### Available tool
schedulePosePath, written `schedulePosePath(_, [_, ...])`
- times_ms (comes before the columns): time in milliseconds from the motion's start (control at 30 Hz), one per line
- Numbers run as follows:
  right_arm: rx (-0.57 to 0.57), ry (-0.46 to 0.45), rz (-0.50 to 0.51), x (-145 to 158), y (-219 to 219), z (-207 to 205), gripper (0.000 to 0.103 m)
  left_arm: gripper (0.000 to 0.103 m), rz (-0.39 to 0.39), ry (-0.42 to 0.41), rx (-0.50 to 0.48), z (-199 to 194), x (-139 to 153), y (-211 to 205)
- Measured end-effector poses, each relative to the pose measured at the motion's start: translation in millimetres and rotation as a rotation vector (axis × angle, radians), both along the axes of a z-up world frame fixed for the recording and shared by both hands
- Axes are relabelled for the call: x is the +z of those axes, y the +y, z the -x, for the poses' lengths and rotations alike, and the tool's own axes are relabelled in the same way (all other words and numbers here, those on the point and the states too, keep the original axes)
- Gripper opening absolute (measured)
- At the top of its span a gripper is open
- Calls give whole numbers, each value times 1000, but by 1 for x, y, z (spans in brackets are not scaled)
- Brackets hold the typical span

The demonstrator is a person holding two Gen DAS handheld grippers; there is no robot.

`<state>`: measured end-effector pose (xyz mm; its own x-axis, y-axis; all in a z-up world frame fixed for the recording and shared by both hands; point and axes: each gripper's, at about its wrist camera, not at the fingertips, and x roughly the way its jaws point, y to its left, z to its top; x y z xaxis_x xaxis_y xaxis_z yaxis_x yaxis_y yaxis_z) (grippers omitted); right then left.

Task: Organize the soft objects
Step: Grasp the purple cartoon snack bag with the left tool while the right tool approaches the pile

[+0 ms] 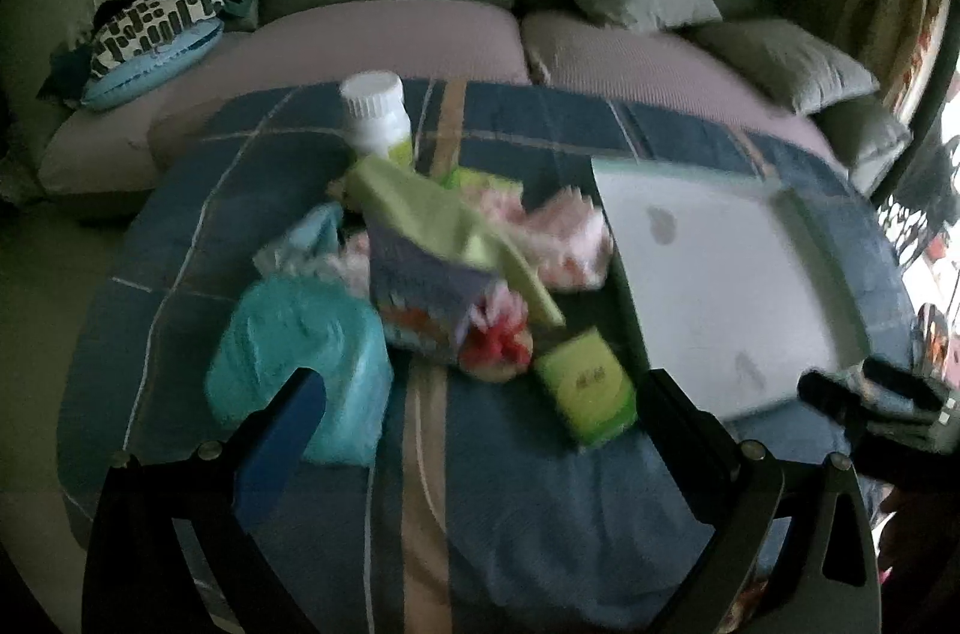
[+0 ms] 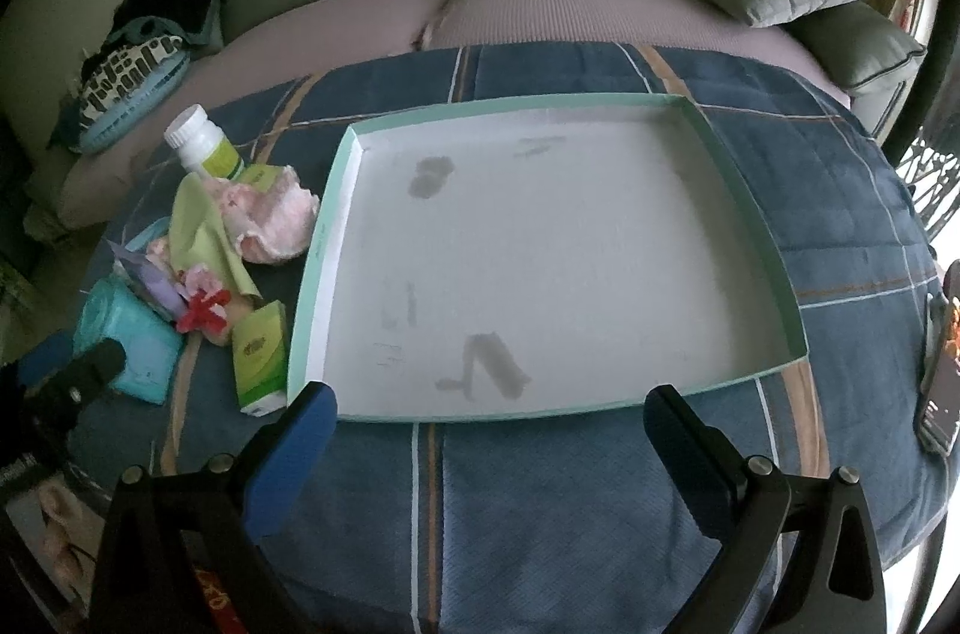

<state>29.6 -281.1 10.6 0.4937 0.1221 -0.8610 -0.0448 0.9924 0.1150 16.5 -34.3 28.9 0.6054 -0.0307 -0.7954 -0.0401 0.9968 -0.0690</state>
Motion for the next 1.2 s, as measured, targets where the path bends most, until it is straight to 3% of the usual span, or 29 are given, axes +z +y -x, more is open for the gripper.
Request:
schedulePosePath(333, [13,-108,-36,46,18,-43,103,103,66,-93,164,-45,41,33])
schedulePosePath(467, [58,-127,-65,55,37,-62,103,103,211,-119,220,-57,43,46])
schedulePosePath(533, [82,-132,-71,57,47,-71,103,103,239,-120,249,-61,40,48])
schedulePosePath(633, [113,-126,-79,52,57,-81,103,103,189,-110,285,-64,36,46])
schedulePosePath(800, [92,-91,-77,37,59,-104,103,103,115,-13,280,-70,22,44])
schedulePosePath(967, [54,-106,-65,28,47,-114,103,103,77,-3,194,-62,12,35])
schedulePosePath(1200, [14,2,-86,-5,26,-103,103,103,-83,45,77,-58,-10,9])
